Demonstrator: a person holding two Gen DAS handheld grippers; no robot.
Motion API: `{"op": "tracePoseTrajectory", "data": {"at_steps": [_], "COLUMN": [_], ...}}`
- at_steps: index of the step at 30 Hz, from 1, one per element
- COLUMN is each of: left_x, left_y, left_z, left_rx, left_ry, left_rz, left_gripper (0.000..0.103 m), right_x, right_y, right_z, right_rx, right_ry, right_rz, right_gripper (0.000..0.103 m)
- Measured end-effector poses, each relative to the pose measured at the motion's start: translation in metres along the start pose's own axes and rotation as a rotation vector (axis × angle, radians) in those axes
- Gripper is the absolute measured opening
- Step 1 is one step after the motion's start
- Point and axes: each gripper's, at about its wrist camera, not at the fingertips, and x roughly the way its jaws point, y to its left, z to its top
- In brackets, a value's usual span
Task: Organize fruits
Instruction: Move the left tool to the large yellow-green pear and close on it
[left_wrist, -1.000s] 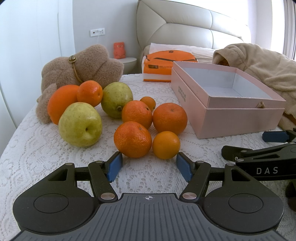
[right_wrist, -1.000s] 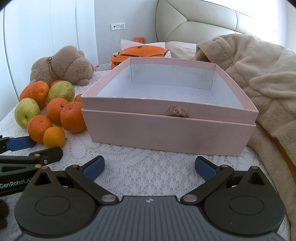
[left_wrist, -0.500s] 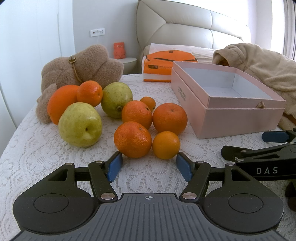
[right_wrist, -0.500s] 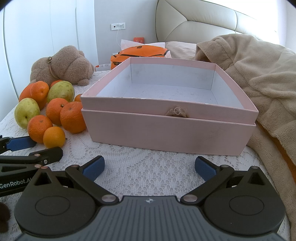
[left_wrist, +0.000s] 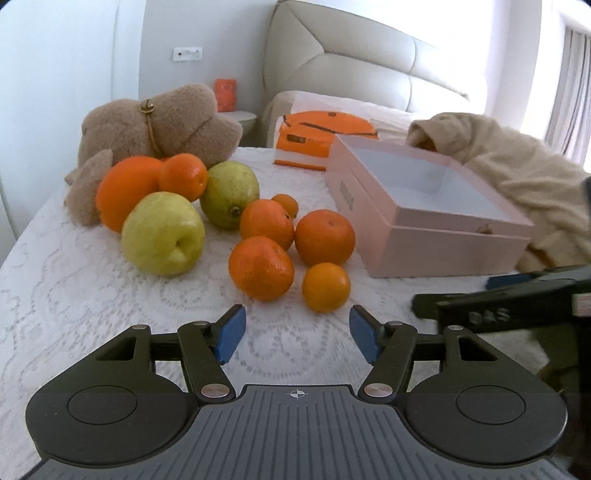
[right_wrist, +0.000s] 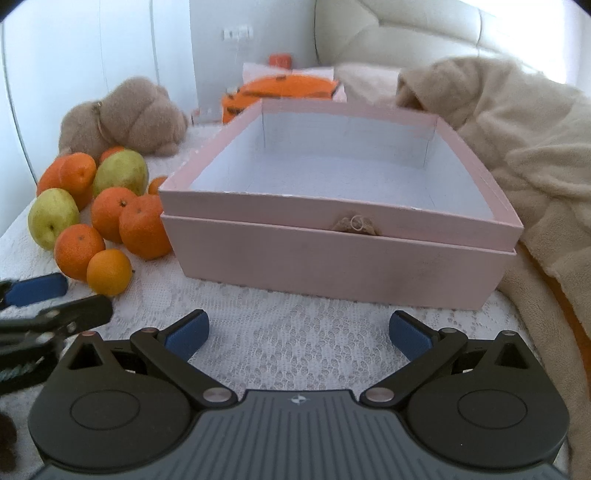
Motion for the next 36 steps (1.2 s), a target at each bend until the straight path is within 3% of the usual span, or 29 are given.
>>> {"op": "tracePoseTrajectory", "data": {"at_steps": [5, 11, 15, 18, 24, 27, 32, 36], "left_x": [-0.023, -0.022, -0.023, -0.022, -0.011, -0.001, 0.022, 0.020], "left_y": [0.020, 0.051, 0.064, 0.076, 0.086, 0.091, 0.091, 0.096], "left_z": [0.008, 0.020, 0.020, 0.025, 0.042, 0.054, 0.066, 0.058], "left_rx": [-0.045, -0.114, -0.152, -0.182, -0.233, -0.283, -0.250, -0.242], "left_ry": [-0.051, -0.065, -0.079, -0.093, -0.099, -0.120, -0.088, -0.081], "left_rz": [0.028, 0.099, 0.115, 0.126, 0.123, 0.122, 0.184, 0.152], "left_gripper": [0.067, 0.067, 0.067, 0.067, 0.067, 0.067, 0.067, 0.071], "right_x": [0.000, -0.004, -0.013, -0.022, -0.041, -0.040, -0.030, -0.028], "right_y": [0.008, 0.007, 0.014, 0.025, 0.031, 0.026, 0.019, 0.018], "right_z": [0.002, 0.000, 0.000, -0.004, -0.011, -0.009, -0.010, -0.012], "right_rx": [0.026, -0.004, -0.035, -0.073, -0.064, -0.050, -0.024, -0.020], "right_ry": [0.010, -0.001, -0.010, -0.059, -0.215, -0.207, -0.170, -0.168], "right_rz": [-0.041, -0.025, 0.087, 0.151, 0.097, 0.117, 0.125, 0.148], "right_gripper": [0.103, 0.103, 0.098, 0.098, 0.098, 0.098, 0.098, 0.098]}}
